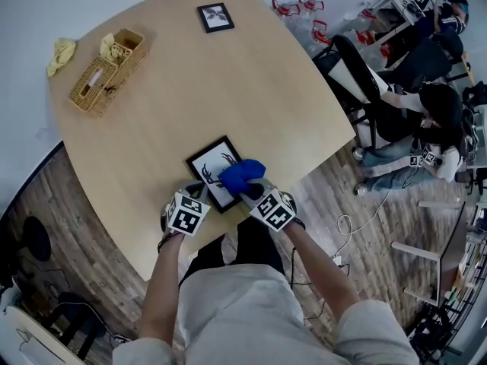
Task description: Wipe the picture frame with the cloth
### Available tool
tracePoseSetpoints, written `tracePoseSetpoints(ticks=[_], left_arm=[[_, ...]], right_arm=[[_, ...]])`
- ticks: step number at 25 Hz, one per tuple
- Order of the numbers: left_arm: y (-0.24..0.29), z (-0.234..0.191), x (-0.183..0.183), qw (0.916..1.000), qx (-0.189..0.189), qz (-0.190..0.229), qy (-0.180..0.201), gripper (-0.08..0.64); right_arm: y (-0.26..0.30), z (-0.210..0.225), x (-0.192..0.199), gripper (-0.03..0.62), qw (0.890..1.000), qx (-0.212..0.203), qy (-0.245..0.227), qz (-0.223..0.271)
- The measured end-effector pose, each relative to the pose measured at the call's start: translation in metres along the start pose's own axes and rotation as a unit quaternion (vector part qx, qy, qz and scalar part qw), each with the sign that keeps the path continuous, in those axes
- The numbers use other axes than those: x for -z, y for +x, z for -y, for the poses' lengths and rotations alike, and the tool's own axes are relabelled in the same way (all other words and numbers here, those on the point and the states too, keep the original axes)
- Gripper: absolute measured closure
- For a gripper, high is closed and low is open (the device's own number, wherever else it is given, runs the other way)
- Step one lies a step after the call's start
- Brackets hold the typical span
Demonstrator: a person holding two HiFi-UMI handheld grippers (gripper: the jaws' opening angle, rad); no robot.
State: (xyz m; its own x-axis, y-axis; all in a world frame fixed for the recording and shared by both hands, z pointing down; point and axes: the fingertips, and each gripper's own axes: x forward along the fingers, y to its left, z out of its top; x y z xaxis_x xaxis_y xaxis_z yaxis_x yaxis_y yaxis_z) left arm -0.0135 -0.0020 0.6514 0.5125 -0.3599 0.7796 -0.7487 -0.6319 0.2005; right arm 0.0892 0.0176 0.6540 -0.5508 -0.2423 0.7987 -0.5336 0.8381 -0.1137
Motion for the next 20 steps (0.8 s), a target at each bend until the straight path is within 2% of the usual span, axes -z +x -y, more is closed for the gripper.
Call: tracePoseSetpoints(ticks=[6,13,20], left_arm=[[0.0,-0.001,-0.001,1.0,0.0,0.007,-0.005,0.508],[-0.001,-0.004,0.0,0.9998,-0.001,0.011,-0.014,0.508],[-0.001,-0.002,0.0,0.9997,-0.003,0.016,-0.018,0.508]], right_arm=[[-0.009,-0.02,0.007,0.538,1.0,-0.003,0.009,0.011],[-0.011,-0.039,0.015,0.539,1.0,-0.022,0.001,-0.004],[0.006,-0.051,-0.001,0.538,0.999,-0.041,-0.006,-0.017]])
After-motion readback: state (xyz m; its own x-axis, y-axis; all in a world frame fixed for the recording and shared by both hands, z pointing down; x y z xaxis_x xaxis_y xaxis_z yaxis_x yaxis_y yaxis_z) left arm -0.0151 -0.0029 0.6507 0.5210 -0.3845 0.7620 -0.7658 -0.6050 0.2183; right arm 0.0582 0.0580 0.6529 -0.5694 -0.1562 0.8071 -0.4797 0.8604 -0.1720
